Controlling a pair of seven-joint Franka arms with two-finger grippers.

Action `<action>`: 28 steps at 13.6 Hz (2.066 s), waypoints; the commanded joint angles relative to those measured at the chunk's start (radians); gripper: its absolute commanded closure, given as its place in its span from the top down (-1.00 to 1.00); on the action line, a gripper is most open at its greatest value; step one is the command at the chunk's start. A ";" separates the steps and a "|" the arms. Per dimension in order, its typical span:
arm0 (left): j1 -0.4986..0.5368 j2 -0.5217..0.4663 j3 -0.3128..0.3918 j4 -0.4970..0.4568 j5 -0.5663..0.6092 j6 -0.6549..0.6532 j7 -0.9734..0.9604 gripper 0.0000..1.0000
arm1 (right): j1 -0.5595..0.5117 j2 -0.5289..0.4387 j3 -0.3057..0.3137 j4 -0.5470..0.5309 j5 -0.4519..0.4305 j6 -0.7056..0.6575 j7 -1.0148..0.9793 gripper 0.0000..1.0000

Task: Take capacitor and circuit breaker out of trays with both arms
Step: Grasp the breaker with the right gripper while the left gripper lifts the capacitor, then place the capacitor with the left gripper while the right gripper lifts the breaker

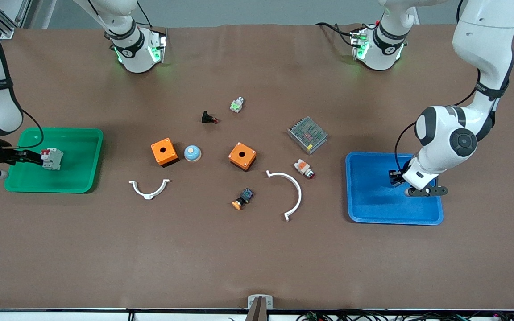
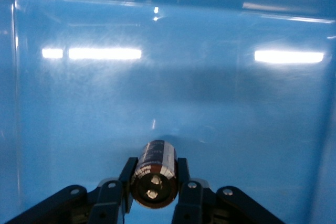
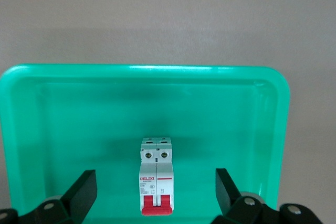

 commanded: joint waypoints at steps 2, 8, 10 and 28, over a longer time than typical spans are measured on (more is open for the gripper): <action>-0.040 -0.116 -0.069 0.088 0.005 -0.228 -0.010 -1.00 | -0.043 0.014 0.019 -0.076 -0.006 0.095 -0.011 1.00; -0.195 -0.069 -0.199 0.175 0.007 -0.271 -0.383 -1.00 | -0.051 0.028 0.021 -0.123 -0.004 0.140 -0.055 0.59; -0.276 -0.031 -0.199 0.214 0.011 -0.271 -0.527 -1.00 | -0.054 0.029 0.021 -0.123 -0.004 0.139 -0.066 0.25; -0.583 0.321 -0.190 0.473 0.203 -0.271 -1.108 1.00 | 0.166 -0.130 0.068 0.161 0.043 -0.483 0.139 -0.56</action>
